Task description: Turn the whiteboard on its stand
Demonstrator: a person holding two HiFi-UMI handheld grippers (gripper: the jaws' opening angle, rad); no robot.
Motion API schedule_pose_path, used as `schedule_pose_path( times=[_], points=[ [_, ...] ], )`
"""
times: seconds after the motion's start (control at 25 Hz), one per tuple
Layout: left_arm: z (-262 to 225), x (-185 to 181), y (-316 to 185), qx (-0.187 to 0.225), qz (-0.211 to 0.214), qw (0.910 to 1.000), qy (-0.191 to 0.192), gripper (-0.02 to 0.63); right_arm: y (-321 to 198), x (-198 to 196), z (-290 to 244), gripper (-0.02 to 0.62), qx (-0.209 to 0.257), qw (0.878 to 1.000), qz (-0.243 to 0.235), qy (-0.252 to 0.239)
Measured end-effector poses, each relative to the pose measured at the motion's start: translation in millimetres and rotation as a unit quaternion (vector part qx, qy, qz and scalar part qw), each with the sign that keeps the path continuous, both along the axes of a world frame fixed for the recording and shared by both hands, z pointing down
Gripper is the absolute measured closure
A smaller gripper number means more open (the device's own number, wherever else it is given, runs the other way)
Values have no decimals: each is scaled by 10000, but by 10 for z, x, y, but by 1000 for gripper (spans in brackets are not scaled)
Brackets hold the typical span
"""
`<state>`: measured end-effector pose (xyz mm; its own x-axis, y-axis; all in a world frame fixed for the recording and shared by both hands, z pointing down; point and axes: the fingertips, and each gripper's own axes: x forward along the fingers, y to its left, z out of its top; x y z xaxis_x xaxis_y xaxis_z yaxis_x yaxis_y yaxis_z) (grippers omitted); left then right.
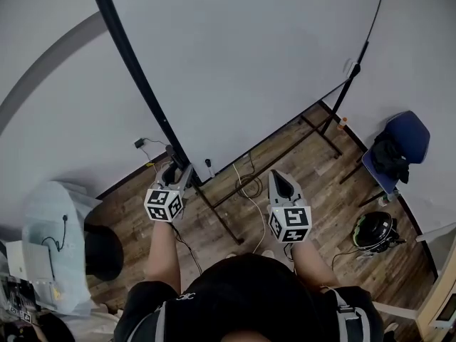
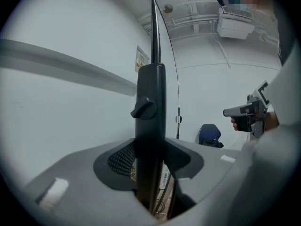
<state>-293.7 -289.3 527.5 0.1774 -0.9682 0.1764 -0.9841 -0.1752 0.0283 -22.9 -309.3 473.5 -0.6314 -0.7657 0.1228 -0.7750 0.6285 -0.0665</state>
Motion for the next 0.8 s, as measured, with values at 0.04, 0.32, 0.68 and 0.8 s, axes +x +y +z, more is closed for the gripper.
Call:
schedule_pose_path(
  times=[0.04,0.32,0.68,0.8],
  points=[
    [8,-56,35,4,-54,10000,15,423,4,-31,2,603,-2,10000,-25,7],
    [23,-416,270,63,-471,9989,54,433,38,-276,3,603,4,9998,-221,21],
    [10,-689,437,43,-819,9966,15,439,-32,-314,15,603,-38,9994,-338,-41],
    [11,-744,482,79,-835,9965,-5,439,-22,-332,30,603,-52,9993,-354,-46]
  ],
)
